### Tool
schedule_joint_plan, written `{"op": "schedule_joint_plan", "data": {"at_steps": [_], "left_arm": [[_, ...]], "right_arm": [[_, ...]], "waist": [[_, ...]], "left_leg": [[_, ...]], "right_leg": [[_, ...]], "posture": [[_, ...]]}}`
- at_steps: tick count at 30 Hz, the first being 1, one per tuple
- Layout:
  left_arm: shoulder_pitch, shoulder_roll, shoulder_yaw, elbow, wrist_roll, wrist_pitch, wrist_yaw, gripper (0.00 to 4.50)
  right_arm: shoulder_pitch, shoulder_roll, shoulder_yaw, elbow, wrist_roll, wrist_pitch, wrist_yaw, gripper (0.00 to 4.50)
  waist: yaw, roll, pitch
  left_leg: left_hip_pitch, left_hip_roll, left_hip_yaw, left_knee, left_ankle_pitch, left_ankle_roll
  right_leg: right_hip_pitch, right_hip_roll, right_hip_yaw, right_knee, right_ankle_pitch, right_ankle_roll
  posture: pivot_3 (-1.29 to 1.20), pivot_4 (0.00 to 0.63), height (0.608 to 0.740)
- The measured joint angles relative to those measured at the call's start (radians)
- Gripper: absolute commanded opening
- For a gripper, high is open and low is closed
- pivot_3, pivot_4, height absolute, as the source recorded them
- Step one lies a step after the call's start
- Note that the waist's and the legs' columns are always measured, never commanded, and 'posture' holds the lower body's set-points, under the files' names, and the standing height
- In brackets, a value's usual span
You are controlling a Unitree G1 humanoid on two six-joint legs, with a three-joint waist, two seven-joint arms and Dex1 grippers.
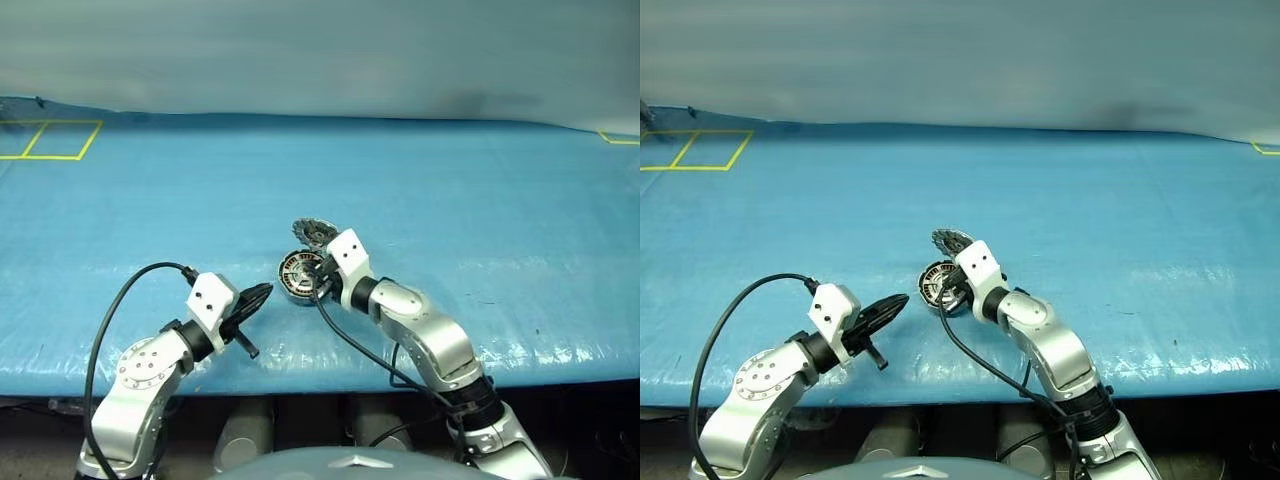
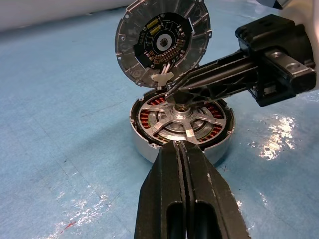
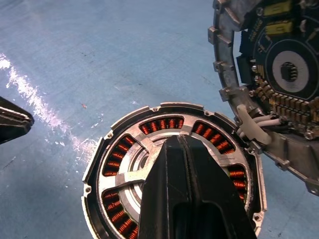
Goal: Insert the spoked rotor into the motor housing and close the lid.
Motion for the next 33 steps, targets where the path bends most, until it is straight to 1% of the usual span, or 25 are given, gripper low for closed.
{"op": "schedule_joint_plan", "data": {"at_steps": [9,14,19,23,28,33], "left_arm": [[-0.022,0.014,-0.014,0.030,-0.019,0.000,0.002,0.05],[-0.050,0.025,-0.026,0.063,-0.028,0.000,-0.010,0.05],[-0.059,0.032,-0.026,0.073,-0.029,-0.007,-0.021,0.05],[-0.045,0.034,-0.027,0.070,-0.031,-0.007,-0.018,0.05],[0.009,0.033,-0.028,0.055,-0.035,-0.007,0.001,0.05],[0.016,0.029,-0.028,0.047,-0.037,-0.013,0.012,0.05]], "right_arm": [[0.048,0.002,0.009,0.010,0.004,-0.028,0.030,0.00],[0.044,0.023,-0.003,0.053,0.004,-0.054,0.028,0.00],[0.044,0.028,-0.009,0.067,0.005,-0.067,0.032,0.00],[0.046,0.020,-0.006,0.055,0.009,-0.065,0.053,0.00],[0.044,-0.014,-0.005,0.021,0.021,-0.041,0.091,0.00],[0.041,-0.046,-0.004,0.007,0.039,-0.018,0.125,0.00]], "waist": [[-0.007,0.001,-0.006],[-0.008,0.001,-0.011],[-0.009,0.001,-0.013],[-0.009,0.001,-0.013],[-0.007,0.001,-0.013],[-0.007,0.002,-0.013]], "left_leg": [[0.002,0.000,0.000,0.000,0.000,0.000],[0.008,0.001,0.000,0.000,-0.001,-0.001],[0.008,0.001,0.000,0.000,-0.003,-0.004],[0.007,0.001,0.001,-0.001,-0.002,-0.003],[0.004,0.001,0.001,-0.006,-0.001,-0.001],[0.004,0.001,0.001,-0.007,-0.001,-0.002]], "right_leg": [[0.002,0.000,0.000,0.000,0.000,0.000],[0.004,0.000,0.000,0.000,-0.001,-0.001],[0.002,-0.002,-0.001,0.000,-0.001,-0.001],[0.002,-0.002,-0.001,0.000,-0.001,-0.001],[0.001,-0.002,-0.002,-0.002,-0.002,-0.003],[0.000,-0.002,-0.002,-0.002,-0.003,-0.003]], "posture": [[0.00,0.150,0.740],[0.00,0.150,0.740],[0.00,0.150,0.740],[0.00,0.150,0.740],[0.00,0.150,0.740],[0.00,0.150,0.740]]}}
